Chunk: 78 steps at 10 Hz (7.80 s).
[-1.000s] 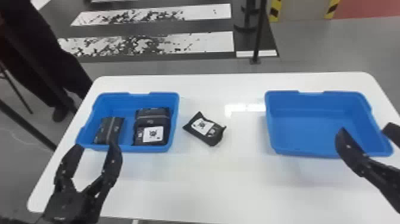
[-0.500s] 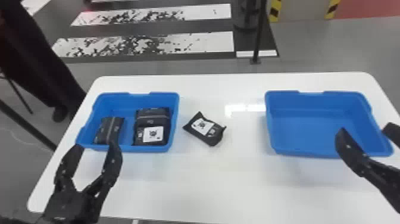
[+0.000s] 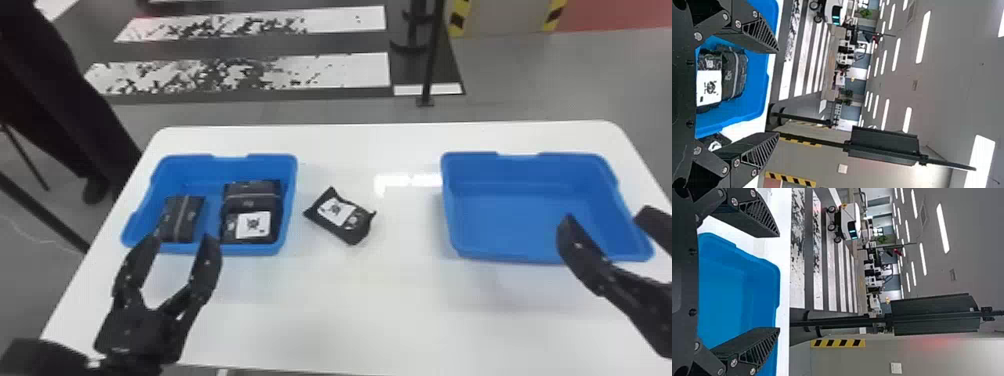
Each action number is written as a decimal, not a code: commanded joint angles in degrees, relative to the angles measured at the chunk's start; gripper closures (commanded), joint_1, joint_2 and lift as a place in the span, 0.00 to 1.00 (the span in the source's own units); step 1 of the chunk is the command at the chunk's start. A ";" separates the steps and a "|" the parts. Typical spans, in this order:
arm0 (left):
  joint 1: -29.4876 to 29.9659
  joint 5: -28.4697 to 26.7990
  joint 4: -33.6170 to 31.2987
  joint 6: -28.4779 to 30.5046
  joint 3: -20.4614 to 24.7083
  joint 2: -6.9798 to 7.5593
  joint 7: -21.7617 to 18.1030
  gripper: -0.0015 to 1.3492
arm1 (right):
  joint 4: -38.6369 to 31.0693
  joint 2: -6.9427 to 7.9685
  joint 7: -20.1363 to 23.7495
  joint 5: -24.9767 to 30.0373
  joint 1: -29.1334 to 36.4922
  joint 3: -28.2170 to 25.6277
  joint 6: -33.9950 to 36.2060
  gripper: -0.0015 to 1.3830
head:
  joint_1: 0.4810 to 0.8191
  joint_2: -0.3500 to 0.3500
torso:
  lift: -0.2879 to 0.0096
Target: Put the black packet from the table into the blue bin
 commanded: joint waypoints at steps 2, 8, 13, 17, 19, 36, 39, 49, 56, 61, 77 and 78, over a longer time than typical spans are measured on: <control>-6.22 -3.77 2.82 6.98 -1.91 1.15 -1.86 0.23 | 0.10 0.01 0.00 -0.11 0.00 0.01 -0.04 0.13 | 0.63 0.58 | 0.60; -26.19 -17.14 14.91 22.45 -8.31 1.51 -6.52 0.21 | 0.24 0.01 0.00 -0.11 -0.42 0.13 -0.04 0.13 | 0.63 0.43 | 0.60; -38.70 -18.51 27.43 30.32 -16.54 2.03 -7.93 0.18 | 0.52 -0.08 0.00 -0.22 -0.70 0.13 -0.04 0.13 | 0.63 0.29 | 0.60; -44.33 -23.43 35.30 35.10 -19.62 2.21 -7.75 0.18 | 0.66 -0.17 0.00 -0.45 -0.84 0.13 -0.04 0.13 | 0.63 0.21 | 0.60; -46.30 -26.17 37.83 37.07 -18.94 2.12 -7.66 0.35 | 0.66 -0.17 0.00 -0.57 -0.84 0.13 -0.18 0.13 | 0.63 0.23 | 0.60; -27.74 -24.34 8.16 27.65 5.51 2.03 -9.95 0.08 | 0.94 -0.26 0.00 -1.94 -0.56 0.13 -0.32 0.13 | 0.63 0.58 | 0.60; -20.56 -17.14 8.16 12.60 5.63 0.71 -9.95 0.16 | 0.94 -0.26 0.00 -2.05 -0.42 0.13 -0.32 0.13 | 0.63 0.62 | 0.60; -0.31 -4.80 0.14 -3.29 7.68 -0.58 -5.46 0.16 | 1.37 -0.26 0.00 -1.82 -0.84 1.16 -0.32 0.13 | 0.63 0.72 | 0.60; -0.03 -3.77 0.14 -2.87 7.11 -0.58 -5.29 0.16 | 1.51 -0.17 0.00 -1.82 -0.98 1.50 -0.46 0.13 | 0.63 0.71 | 0.60; 0.25 -3.32 0.14 -2.73 7.11 -0.58 -5.29 0.16 | 1.51 -0.26 0.00 -1.94 -0.98 1.50 -0.60 0.13 | 0.63 0.71 | 0.60; 0.53 -1.37 0.14 -3.29 6.54 -0.58 -4.59 0.16 | 1.65 -0.26 0.00 -1.71 -1.12 1.38 -0.74 0.13 | 0.63 0.72 | 0.60; 0.81 -1.03 0.14 -3.57 6.66 -0.58 -4.32 0.16 | 1.65 -0.26 0.00 -1.71 -0.84 1.38 -0.74 0.13 | 0.63 0.71 | 0.60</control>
